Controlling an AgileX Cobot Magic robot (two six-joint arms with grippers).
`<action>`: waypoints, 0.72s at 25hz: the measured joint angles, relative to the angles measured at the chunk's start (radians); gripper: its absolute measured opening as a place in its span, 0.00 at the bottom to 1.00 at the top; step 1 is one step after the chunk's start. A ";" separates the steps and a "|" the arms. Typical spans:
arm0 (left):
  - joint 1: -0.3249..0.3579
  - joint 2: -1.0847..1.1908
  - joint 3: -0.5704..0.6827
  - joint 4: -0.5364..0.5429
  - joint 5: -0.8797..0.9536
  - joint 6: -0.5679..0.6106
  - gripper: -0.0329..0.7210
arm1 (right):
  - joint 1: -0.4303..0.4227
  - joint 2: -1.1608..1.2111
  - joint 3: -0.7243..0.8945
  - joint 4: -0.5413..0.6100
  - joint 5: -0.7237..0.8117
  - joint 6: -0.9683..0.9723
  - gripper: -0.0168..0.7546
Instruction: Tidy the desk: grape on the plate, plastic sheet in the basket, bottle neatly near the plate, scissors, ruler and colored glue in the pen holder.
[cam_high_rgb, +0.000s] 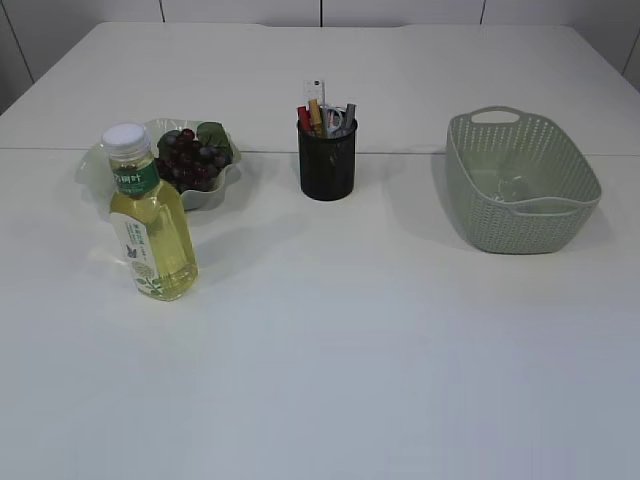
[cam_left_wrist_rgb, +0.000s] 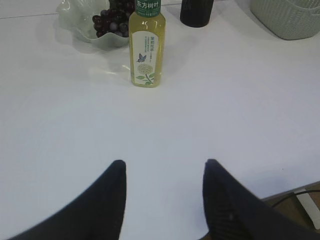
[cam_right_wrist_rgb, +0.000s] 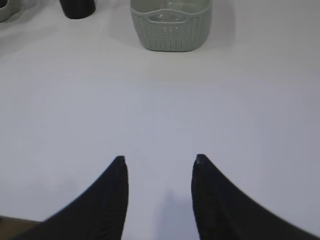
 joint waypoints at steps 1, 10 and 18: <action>0.002 0.000 0.000 0.000 0.000 0.002 0.52 | -0.025 0.000 0.000 0.000 0.000 0.000 0.47; 0.124 0.000 0.000 0.000 0.002 0.002 0.51 | -0.192 0.000 0.000 0.000 0.000 -0.001 0.47; 0.193 0.000 0.000 0.000 0.004 0.002 0.50 | -0.271 0.000 0.002 0.000 -0.004 -0.002 0.47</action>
